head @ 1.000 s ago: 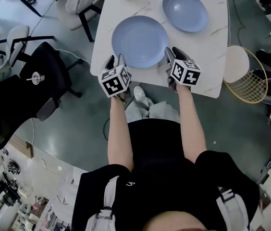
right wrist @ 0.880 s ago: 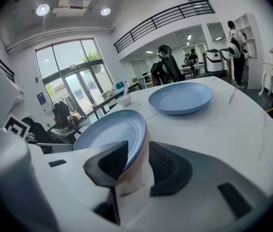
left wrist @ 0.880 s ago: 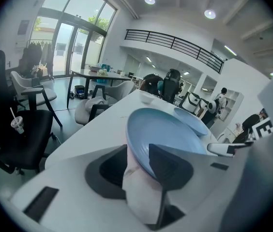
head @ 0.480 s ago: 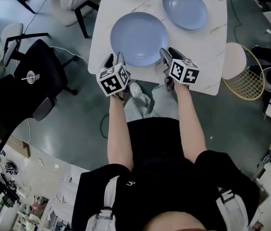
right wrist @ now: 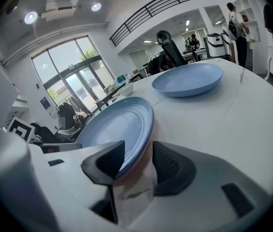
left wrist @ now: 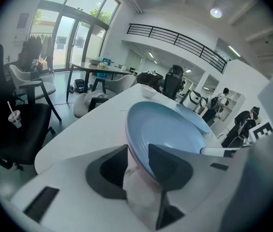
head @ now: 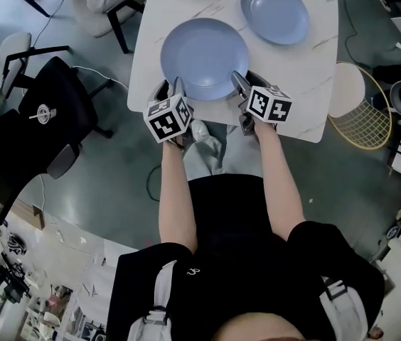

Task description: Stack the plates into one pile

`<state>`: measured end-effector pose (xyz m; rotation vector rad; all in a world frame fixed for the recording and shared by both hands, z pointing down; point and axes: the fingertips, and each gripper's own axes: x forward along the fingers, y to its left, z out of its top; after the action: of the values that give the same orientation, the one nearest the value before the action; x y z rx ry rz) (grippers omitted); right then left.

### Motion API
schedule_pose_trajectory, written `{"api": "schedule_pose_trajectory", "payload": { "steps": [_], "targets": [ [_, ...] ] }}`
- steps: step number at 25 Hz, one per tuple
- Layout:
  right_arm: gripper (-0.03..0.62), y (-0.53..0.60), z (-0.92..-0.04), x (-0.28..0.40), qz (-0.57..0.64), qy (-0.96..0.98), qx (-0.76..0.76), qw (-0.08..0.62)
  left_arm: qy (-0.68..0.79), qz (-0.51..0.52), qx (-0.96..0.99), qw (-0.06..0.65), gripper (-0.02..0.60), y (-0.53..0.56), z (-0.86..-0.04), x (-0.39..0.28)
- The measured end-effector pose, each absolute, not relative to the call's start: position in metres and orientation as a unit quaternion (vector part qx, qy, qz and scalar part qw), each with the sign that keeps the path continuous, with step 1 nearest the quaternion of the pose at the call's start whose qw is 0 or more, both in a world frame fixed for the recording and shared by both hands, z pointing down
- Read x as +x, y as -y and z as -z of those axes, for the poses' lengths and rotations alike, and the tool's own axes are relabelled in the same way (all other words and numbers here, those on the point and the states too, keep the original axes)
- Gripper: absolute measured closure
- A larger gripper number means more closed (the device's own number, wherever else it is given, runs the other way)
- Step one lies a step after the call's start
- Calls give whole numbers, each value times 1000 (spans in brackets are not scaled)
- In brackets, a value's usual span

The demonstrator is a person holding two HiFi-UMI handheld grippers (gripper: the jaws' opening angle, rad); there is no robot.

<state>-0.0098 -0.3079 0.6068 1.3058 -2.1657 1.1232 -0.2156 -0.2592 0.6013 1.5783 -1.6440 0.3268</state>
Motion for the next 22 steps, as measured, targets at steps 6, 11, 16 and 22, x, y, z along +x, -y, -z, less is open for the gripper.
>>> {"api": "schedule_pose_trajectory", "payload": {
  "steps": [6,11,16,22],
  "targets": [
    [439,310,-611,-11,-415,767,457,174,666,-118,612,409,449,262,-601,-217],
    [436,313,-610,-14,-406,771,454,186,686,-105,598,400,460,268,-594,-221],
    [436,328,-591,-5,-387,784,453,174,689,-95,603,391,462,281,-579,-212],
    [436,350,-570,18,-375,788,464,153,681,-89,620,379,460,306,-561,-189]
  ]
}}
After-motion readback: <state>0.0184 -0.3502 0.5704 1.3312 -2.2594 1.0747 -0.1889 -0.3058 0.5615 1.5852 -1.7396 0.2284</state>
